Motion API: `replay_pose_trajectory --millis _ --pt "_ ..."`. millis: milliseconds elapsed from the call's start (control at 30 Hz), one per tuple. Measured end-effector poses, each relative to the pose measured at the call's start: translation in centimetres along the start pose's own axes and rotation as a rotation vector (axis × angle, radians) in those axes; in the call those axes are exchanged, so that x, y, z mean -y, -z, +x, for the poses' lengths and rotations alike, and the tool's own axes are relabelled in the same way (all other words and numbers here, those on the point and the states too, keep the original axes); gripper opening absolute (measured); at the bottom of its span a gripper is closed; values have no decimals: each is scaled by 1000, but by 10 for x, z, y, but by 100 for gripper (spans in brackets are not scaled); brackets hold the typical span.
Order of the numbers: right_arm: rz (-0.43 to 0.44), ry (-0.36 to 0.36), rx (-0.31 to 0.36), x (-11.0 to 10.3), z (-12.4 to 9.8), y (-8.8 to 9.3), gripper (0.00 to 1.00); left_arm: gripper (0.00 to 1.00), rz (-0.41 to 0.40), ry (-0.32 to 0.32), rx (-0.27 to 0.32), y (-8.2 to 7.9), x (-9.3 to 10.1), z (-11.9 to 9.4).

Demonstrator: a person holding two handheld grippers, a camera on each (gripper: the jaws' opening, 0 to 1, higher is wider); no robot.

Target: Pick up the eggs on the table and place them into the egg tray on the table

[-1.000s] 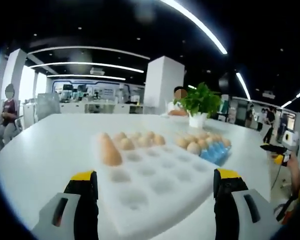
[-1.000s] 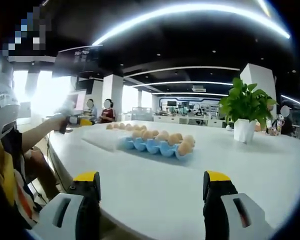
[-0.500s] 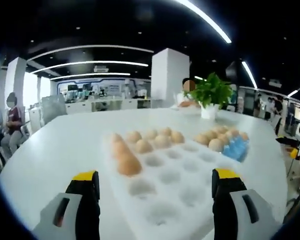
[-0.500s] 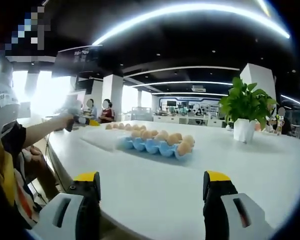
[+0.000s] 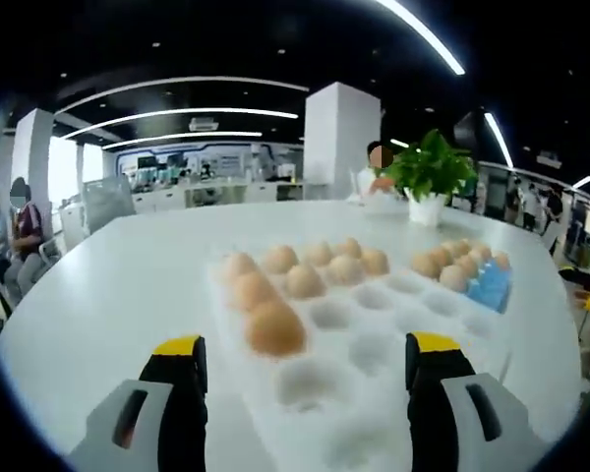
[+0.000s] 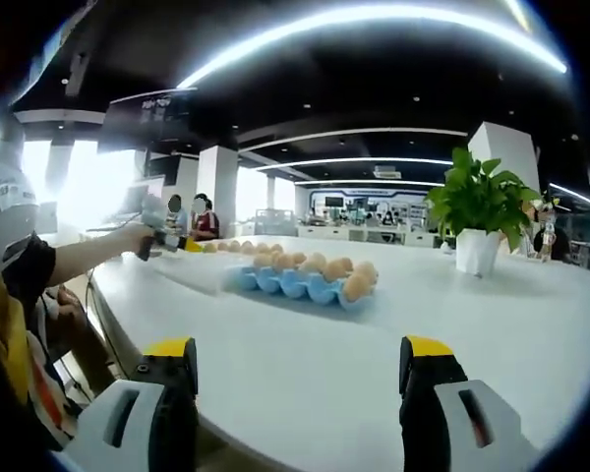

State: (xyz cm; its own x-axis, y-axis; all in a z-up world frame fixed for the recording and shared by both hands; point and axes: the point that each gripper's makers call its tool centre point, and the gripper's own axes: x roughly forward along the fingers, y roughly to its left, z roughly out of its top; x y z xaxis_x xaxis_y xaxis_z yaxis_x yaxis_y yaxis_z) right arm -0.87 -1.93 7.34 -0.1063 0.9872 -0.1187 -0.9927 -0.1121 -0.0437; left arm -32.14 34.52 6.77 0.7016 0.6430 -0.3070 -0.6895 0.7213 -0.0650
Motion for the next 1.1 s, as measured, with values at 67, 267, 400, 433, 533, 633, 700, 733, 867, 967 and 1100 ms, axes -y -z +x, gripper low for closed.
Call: replay_pose_trajectory --millis 67,267,400,433,533,633,700,733,867,967,1100 --pt "1 -2 -2 0 1 1 88 80 4 2 0 -2 -1 4" --pt "3 2 -5 2 2 2 88 78 3 8 -12 -1 -1 12" --pt "4 3 -6 3 2 3 88 76 -12 11 -17 0 -2 16" --pt "4 3 -6 4 2 3 88 76 -15 12 -19 1 -3 17" --pt "5 5 -9 5 2 4 88 75 -15 12 -27 2 -3 19" --pt "7 6 -12 6 3 5 88 74 -11 12 -33 3 -2 20" --pt "5 4 -13 5 3 5 88 74 -8 11 -37 2 -3 22" --pt "5 3 -12 5 4 5 88 73 -6 10 -39 2 -4 23" --pt "5 4 -12 6 4 5 88 71 -9 6 -41 1 -12 26" --pt "7 5 -14 6 4 6 88 69 -13 4 -43 3 -12 26" --pt "7 6 -14 7 4 5 88 66 -10 2 -46 4 -13 27"
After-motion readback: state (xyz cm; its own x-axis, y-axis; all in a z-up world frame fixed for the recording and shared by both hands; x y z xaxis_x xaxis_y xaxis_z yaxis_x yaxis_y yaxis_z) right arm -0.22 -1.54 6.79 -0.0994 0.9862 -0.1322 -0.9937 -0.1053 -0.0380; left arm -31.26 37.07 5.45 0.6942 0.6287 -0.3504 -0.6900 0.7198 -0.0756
